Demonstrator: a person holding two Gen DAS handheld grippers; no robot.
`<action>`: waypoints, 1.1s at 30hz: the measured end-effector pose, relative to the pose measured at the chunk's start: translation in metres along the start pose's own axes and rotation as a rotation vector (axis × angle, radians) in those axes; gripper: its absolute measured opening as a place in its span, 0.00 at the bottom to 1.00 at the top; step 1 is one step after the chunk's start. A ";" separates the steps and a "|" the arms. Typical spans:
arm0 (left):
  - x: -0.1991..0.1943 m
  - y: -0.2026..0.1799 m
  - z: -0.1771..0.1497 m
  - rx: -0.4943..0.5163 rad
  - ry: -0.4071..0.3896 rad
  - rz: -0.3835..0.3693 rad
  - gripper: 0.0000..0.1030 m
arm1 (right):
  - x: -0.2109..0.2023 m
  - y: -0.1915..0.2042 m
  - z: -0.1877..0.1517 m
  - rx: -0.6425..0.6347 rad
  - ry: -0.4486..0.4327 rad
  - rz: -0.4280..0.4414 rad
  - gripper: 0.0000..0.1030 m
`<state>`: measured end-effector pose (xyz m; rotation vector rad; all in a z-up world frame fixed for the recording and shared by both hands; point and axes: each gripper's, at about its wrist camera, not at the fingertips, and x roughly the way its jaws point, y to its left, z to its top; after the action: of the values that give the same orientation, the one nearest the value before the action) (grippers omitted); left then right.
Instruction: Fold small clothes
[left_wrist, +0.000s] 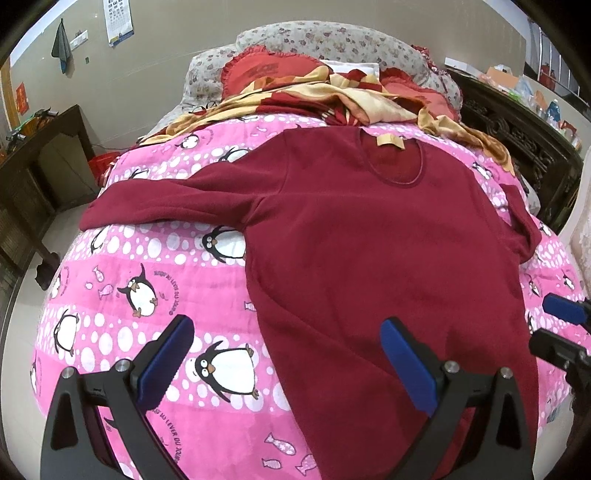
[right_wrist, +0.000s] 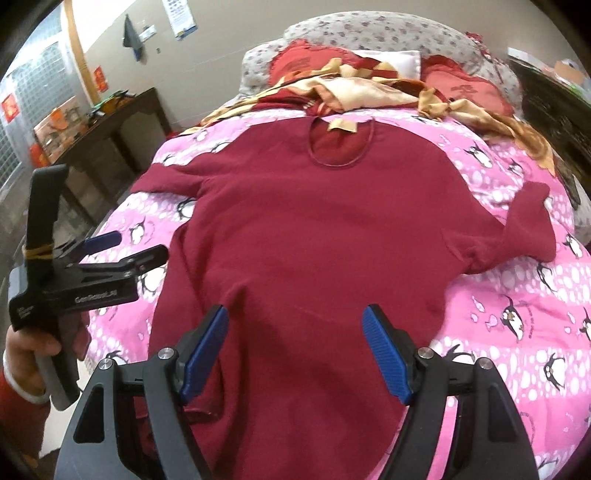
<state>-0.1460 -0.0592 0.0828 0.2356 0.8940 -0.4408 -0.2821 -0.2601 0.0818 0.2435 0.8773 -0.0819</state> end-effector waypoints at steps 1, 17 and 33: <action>0.000 0.000 0.000 -0.001 0.001 -0.001 1.00 | 0.000 -0.002 0.001 0.007 0.000 -0.011 0.82; 0.002 -0.009 0.004 -0.018 -0.008 -0.022 1.00 | 0.006 -0.033 0.007 0.129 0.003 -0.165 0.82; -0.003 -0.020 0.013 -0.021 -0.032 -0.049 1.00 | 0.004 -0.038 0.017 0.170 -0.014 -0.209 0.82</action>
<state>-0.1478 -0.0813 0.0923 0.1871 0.8744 -0.4795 -0.2731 -0.3014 0.0822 0.3091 0.8806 -0.3530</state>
